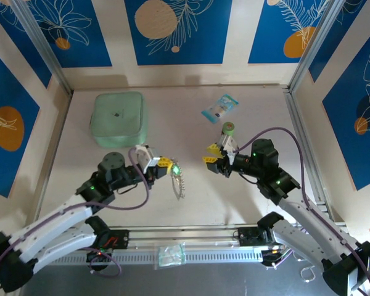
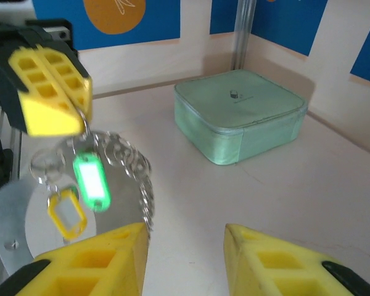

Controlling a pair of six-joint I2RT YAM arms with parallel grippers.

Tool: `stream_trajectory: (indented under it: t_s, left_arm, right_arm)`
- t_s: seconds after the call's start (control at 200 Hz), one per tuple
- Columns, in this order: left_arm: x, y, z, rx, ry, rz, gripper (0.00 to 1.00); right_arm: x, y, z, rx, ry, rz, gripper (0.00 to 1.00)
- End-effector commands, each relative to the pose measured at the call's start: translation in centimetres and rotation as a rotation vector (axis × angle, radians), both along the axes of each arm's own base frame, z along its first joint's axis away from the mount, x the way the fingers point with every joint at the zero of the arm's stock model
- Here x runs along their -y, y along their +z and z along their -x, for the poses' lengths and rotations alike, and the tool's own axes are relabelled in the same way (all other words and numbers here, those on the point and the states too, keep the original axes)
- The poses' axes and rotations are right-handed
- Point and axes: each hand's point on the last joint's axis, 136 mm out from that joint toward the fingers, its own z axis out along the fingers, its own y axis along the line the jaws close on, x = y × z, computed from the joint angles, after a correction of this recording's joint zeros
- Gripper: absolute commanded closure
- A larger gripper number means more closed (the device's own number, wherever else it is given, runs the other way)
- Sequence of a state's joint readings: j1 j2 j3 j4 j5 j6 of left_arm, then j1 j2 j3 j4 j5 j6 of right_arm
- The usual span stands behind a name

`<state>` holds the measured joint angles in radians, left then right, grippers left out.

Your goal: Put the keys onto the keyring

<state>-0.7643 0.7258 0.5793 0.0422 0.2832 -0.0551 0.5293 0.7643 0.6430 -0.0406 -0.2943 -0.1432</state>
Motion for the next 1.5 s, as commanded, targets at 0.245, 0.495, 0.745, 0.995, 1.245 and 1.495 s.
stream_trajectory:
  t_s: [0.245,0.495,0.745,0.995,1.245,1.495]
  left_arm:
    - [-10.2,-5.6,-1.1,-0.308,0.507,-0.388,1.0]
    - [-9.6,-7.6,-2.5,-0.414,0.521,-0.614,1.0]
    - [-2.7,-11.8,-6.6,-0.421,0.346,-0.689,1.0]
    - [1.5,-15.9,-8.8,-0.466,0.269,-0.734,0.89]
    - [3.6,-18.0,-9.6,-0.487,0.244,-0.666,0.7]
    - [0.4,-11.6,-11.5,-0.313,0.486,-0.451,0.29]
  right_arm:
    - [0.5,-0.4,-0.1,-0.055,-0.043,-0.013,0.62]
    - [1.1,-0.1,0.5,-0.051,-0.056,-0.014,0.62]
    - [1.7,-0.4,1.3,-0.062,-0.08,-0.038,0.62]
    - [3.1,0.1,1.7,-0.036,-0.143,-0.029,0.61]
    - [3.3,-0.1,2.0,-0.09,-0.154,-0.038,0.61]
    - [10.4,-4.3,-2.9,-0.281,-0.708,-0.049,0.48]
